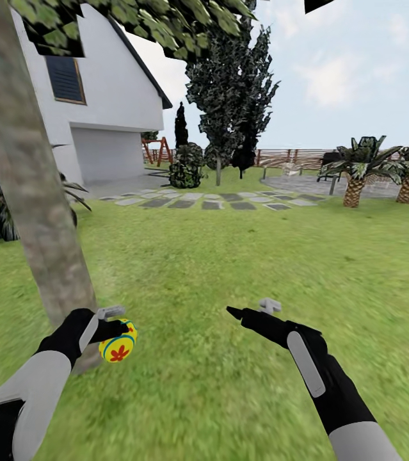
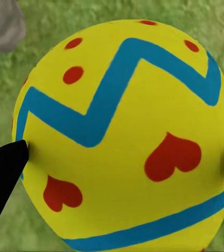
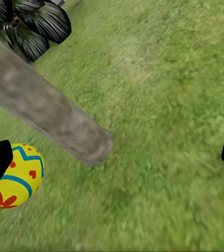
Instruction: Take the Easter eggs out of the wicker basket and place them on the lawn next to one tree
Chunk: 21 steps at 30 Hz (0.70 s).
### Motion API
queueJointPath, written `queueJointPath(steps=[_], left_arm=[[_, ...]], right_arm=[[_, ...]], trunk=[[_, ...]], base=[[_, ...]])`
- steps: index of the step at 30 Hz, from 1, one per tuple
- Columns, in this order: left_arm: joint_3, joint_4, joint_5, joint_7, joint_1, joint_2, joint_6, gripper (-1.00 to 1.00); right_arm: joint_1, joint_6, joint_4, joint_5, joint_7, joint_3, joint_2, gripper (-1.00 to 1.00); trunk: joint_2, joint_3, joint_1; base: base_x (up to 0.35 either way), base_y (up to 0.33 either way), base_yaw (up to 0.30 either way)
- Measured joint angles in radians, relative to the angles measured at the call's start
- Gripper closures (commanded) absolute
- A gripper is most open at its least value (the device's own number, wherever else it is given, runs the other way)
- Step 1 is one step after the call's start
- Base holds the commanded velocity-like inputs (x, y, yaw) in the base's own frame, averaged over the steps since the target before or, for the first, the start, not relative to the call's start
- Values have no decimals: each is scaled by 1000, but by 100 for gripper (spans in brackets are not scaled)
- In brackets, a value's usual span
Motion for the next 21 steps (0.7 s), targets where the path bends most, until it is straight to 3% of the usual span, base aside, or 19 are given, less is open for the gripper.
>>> queueJointPath(steps=[15,21], left_arm=[[0,-2,3,0,0,0,0,100],[0,-3,2,0,0,1,0,100]], right_arm=[[0,1,0,1,0,1,0,-100],[0,1,0,1,0,2,0,-100]], trunk=[[0,0,0],[0,1,0]], base=[[180,-263,3],[279,-175,201]])
